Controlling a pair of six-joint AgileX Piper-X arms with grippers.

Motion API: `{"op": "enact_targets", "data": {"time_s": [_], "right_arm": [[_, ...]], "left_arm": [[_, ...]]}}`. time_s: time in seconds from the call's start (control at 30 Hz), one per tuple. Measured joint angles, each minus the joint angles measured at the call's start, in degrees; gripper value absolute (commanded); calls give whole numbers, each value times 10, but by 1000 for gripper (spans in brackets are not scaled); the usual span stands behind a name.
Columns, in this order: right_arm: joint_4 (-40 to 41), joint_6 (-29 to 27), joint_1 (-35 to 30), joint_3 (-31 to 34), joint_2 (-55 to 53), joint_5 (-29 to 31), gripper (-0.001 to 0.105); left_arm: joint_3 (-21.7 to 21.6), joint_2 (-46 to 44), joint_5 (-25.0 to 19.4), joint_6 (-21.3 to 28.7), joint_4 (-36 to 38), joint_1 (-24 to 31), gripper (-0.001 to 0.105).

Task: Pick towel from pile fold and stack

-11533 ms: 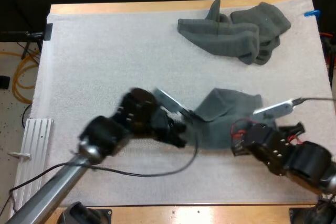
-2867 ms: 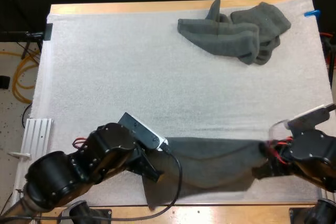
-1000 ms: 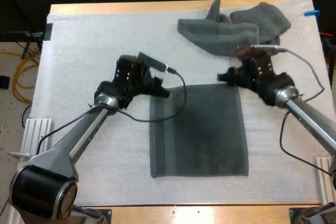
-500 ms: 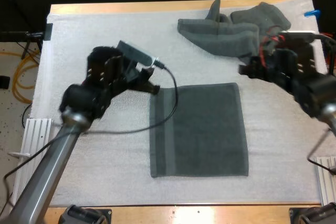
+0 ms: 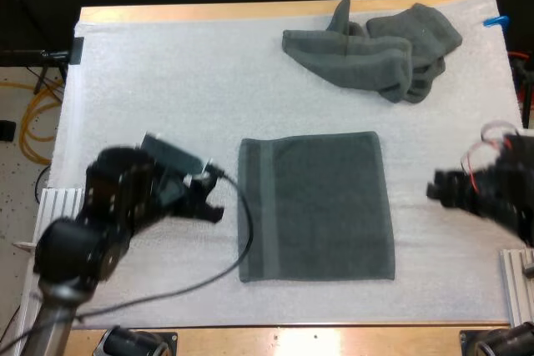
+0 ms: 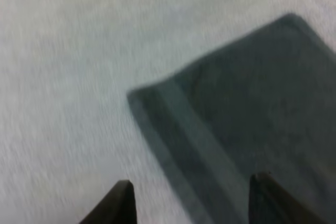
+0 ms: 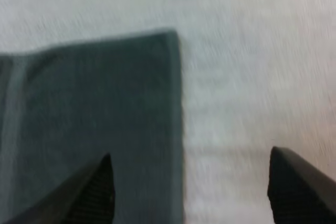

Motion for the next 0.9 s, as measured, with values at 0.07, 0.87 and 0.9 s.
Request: {"op": "enact_targets", "data": {"time_s": [0.07, 0.87, 0.9], "right_arm": [[22, 16, 0, 27, -29, -6, 61], [-155, 140, 0, 303, 54, -287, 61], [-166, 141, 0, 303, 70, -293, 61]], "left_arm": [[22, -24, 10, -10, 13, 0, 46], [183, -111, 110, -85, 2, 0, 46], [183, -111, 114, -85, -2, 0, 46]]}}
